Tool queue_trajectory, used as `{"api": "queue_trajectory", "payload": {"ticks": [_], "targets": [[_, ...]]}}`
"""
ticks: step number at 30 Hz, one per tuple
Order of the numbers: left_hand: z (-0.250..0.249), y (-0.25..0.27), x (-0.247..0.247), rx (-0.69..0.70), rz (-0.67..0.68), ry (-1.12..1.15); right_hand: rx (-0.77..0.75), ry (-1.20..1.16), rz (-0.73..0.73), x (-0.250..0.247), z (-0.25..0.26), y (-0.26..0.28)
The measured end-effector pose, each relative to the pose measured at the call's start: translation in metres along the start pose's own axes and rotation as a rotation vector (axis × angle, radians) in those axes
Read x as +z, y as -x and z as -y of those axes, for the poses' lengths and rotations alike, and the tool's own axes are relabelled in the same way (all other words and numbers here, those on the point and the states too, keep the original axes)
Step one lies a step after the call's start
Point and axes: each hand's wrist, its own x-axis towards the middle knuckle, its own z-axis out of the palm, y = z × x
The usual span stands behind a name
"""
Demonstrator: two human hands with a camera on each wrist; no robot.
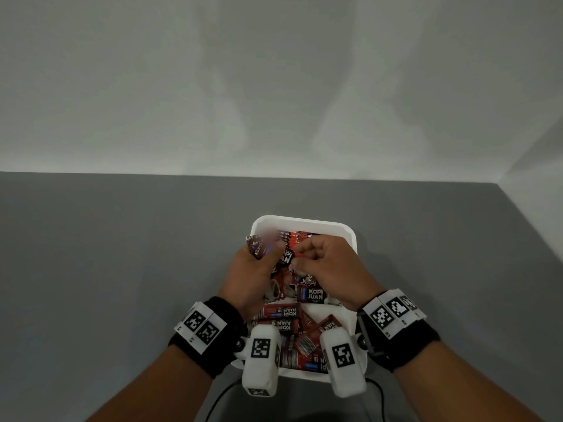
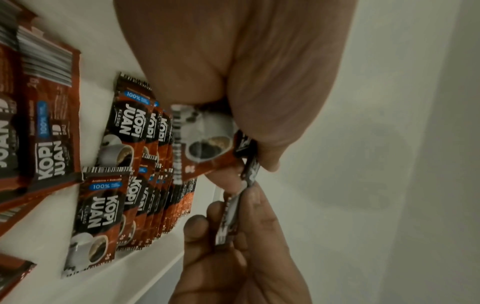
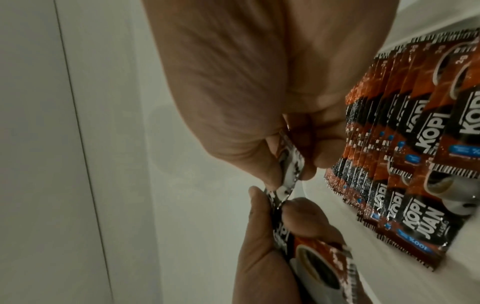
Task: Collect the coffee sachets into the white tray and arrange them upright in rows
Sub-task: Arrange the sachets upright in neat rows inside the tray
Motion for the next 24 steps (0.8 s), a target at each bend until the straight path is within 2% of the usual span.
{"api": "queue_trajectory", "payload": {"ticks": [4, 7, 11, 14, 18, 24], "targets": [[-0.001, 0.000, -0.006, 0.010, -0.037, -0.038, 0.020, -0.001, 0.013, -0.001, 0.001, 0.001], [0.000, 0.001, -0.009, 0.018, -0.084, -0.095, 0.022, 0.086, 0.021, -0.006, 0.001, -0.003], [-0.005, -0.001, -0.013, 0.025, -0.219, -0.072, 0.039, 0.360, 0.055, -0.008, -0.010, -0.013], [-0.008, -0.009, -0.022, -0.046, -0.313, -0.035, 0.050, 0.591, 0.178, 0.004, -0.023, -0.023], [-0.011, -0.009, -0.025, -0.131, -0.328, 0.025, 0.046, 0.711, 0.287, 0.030, -0.035, -0.032], [-0.009, -0.007, -0.027, -0.108, -0.310, -0.013, 0.005, 0.829, 0.266, 0.042, -0.034, -0.038]]}}
